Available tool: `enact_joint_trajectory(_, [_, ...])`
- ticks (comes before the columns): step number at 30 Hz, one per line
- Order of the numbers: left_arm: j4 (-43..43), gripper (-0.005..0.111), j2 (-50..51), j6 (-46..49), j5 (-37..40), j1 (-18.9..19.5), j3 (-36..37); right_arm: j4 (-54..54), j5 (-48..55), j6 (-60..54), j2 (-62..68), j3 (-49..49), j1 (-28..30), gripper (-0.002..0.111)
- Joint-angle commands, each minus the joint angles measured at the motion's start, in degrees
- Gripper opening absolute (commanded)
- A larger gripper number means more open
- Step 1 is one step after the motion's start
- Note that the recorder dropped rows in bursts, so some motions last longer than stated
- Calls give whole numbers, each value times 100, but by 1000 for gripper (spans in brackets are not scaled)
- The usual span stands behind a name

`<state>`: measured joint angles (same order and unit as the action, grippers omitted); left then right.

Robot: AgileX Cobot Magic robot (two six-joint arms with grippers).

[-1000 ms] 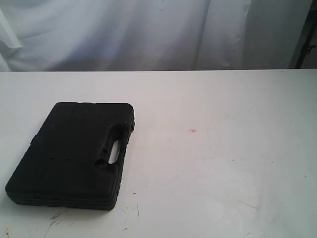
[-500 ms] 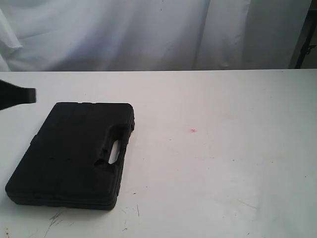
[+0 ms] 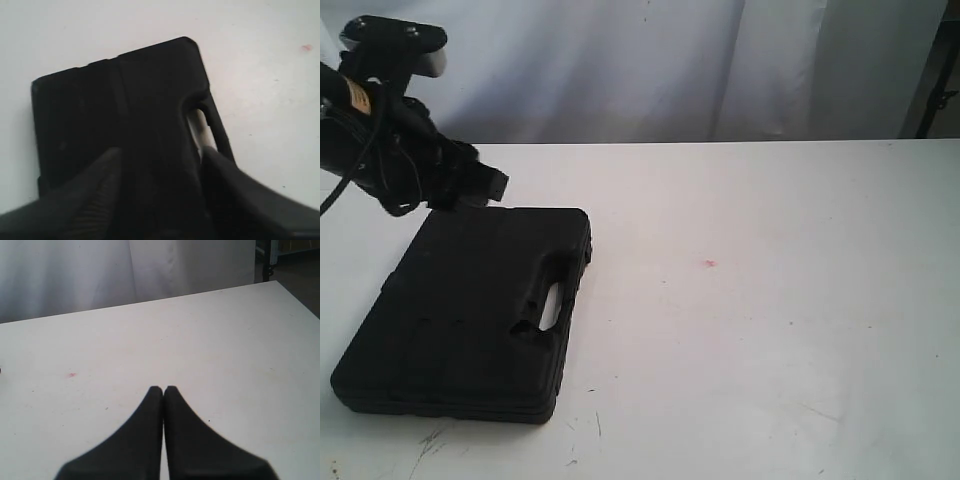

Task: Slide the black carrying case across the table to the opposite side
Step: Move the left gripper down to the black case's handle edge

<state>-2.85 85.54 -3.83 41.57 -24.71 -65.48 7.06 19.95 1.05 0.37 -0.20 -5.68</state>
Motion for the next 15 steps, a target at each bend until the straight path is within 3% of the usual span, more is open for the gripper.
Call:
enact_joint_trajectory(1, [912,82,296,383,315,-23,-306,-8,-11,-25,-37,20,34,0])
enact_joint_trajectory(5, [1583,81,732,383,901,-23,-688,-8,-11,-25,-37,20,34,0])
enact_joint_trajectory(15, [2159,75,1639,383,1370,-23,-1317,-8,-11,-25,-37,20,34,0])
